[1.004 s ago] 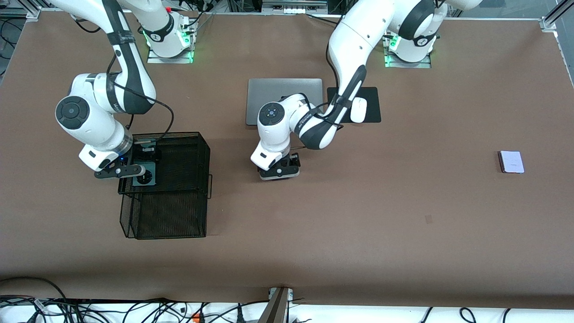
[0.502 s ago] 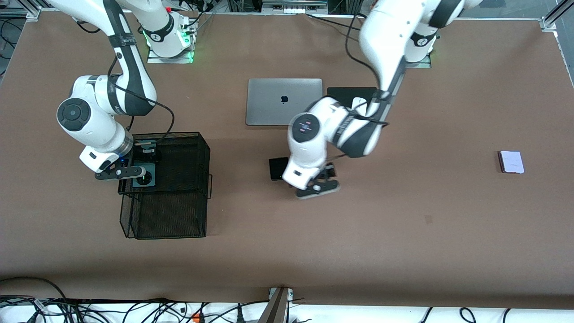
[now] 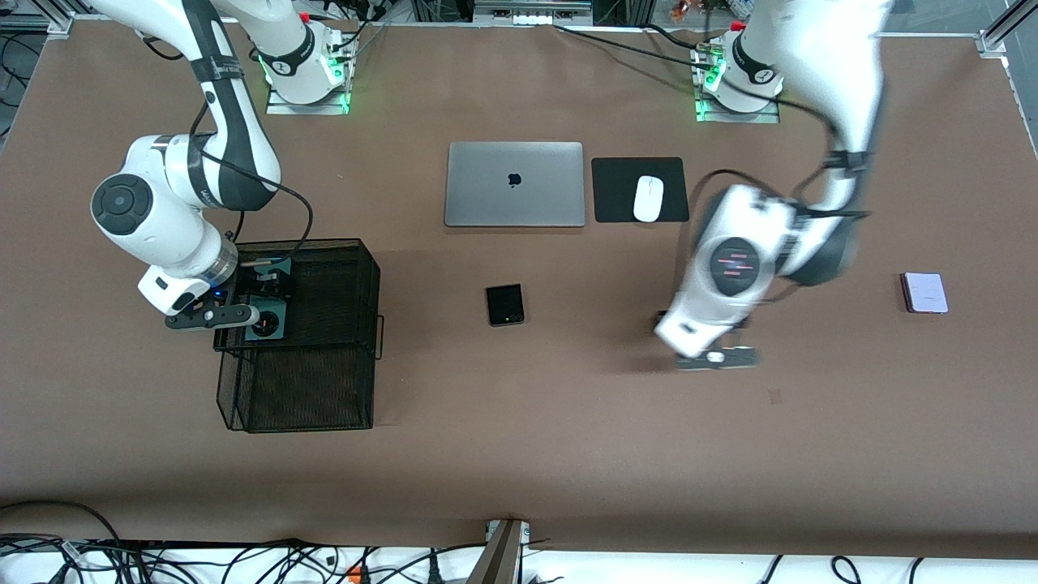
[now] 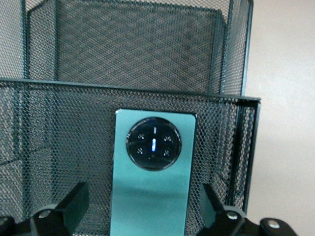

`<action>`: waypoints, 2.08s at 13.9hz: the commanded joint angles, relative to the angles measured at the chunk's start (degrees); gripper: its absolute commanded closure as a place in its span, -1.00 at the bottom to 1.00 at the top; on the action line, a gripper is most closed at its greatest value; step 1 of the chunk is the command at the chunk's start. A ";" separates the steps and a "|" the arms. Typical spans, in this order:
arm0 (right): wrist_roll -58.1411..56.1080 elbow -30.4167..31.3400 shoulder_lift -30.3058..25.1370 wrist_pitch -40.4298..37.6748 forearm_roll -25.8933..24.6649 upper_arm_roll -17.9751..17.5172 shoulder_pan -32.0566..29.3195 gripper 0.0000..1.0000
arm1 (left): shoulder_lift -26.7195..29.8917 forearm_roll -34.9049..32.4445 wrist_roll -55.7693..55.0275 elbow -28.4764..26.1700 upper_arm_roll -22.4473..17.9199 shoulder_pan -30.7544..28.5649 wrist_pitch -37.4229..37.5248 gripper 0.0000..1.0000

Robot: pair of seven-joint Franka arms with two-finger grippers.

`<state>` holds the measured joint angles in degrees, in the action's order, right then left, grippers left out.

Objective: Place phones with both arms
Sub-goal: 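Grasp the flip phone with the right gripper while the left gripper grasps the white phone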

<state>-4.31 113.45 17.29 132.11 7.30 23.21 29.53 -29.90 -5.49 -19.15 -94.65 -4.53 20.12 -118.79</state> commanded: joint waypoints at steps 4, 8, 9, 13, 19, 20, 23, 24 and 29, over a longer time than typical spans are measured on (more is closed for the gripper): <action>4.38 -11.55 1.25 -10.08 1.22 -0.62 2.01 -0.99 | 9.51 -1.45 25.18 -9.94 1.10 -15.01 -1.88 -1.00; 15.02 -30.62 10.11 -23.81 1.40 -0.88 8.59 -0.99 | 10.04 -1.54 36.62 -12.31 1.01 -22.83 -6.45 -1.00; 15.12 -33.27 12.31 -23.57 1.31 -2.10 10.26 -0.99 | 10.04 -1.54 38.81 -12.22 1.10 -25.11 -6.98 -1.00; 19.78 -38.65 20.14 -17.18 7.46 -9.66 10.89 -0.99 | 11.26 -1.54 39.28 -15.11 1.01 -31.27 -11.54 -1.00; 19.96 -38.57 28.84 -8.89 6.85 -14.86 14.32 -0.99 | 11.09 -1.54 40.68 -21.36 1.01 -41.99 -22.62 -1.00; 20.04 -38.57 29.98 -7.49 6.93 -14.95 15.11 -0.99 | 11.00 -1.54 40.68 -22.32 1.10 -42.88 -23.76 -1.00; 19.87 -38.57 32.98 -4.06 6.85 -14.86 16.69 -0.99 | 10.92 -1.54 40.77 -26.80 1.10 -45.78 -29.99 -1.00; 19.87 -38.57 33.59 -3.27 6.59 -14.86 17.05 -0.99 | 10.92 -1.54 40.77 -28.12 1.10 -45.96 -31.58 -1.00; 19.87 -38.48 34.92 -2.47 0.69 -14.95 17.14 -0.99 | 9.34 -1.63 41.56 -32.08 1.19 -49.65 -39.23 -1.00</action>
<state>15.43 76.66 51.38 129.84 9.22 8.17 46.59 -20.85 -5.75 21.78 -125.01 -4.30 -27.68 -155.32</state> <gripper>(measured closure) 0.000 0.000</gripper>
